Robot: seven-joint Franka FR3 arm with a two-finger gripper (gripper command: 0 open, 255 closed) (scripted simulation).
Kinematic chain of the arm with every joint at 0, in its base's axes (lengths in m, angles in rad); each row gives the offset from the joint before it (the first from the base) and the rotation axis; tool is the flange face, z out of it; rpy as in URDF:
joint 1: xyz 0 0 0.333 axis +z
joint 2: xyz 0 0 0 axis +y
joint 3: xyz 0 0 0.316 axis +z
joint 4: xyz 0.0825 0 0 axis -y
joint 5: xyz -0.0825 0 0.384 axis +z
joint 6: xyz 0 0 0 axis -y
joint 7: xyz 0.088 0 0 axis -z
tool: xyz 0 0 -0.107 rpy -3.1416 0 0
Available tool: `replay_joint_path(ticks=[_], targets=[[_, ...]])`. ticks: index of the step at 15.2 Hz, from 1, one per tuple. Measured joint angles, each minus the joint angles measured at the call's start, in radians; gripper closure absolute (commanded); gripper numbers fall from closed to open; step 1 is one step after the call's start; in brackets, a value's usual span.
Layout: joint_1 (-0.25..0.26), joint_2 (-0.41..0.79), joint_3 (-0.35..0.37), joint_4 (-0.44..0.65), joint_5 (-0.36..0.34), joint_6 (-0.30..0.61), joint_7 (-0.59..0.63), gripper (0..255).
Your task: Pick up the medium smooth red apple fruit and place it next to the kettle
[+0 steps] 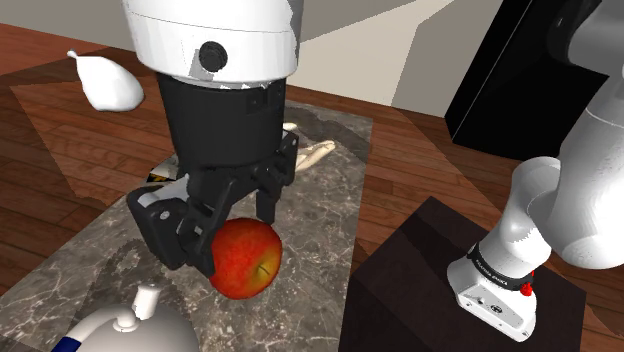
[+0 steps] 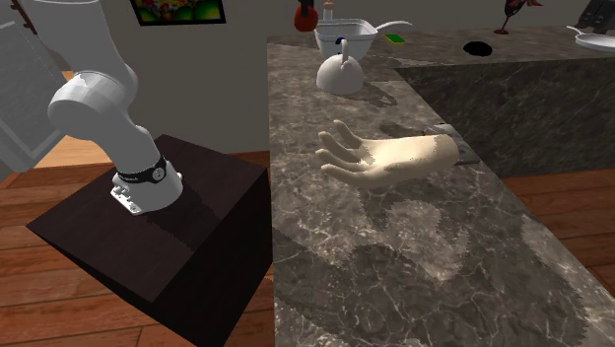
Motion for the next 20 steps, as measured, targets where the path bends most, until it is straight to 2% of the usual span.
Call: replay_joint_path(ticks=[20], targets=[[-0.006,0.006,-0.005,-0.257,-0.005,0.262,0.000,255]])
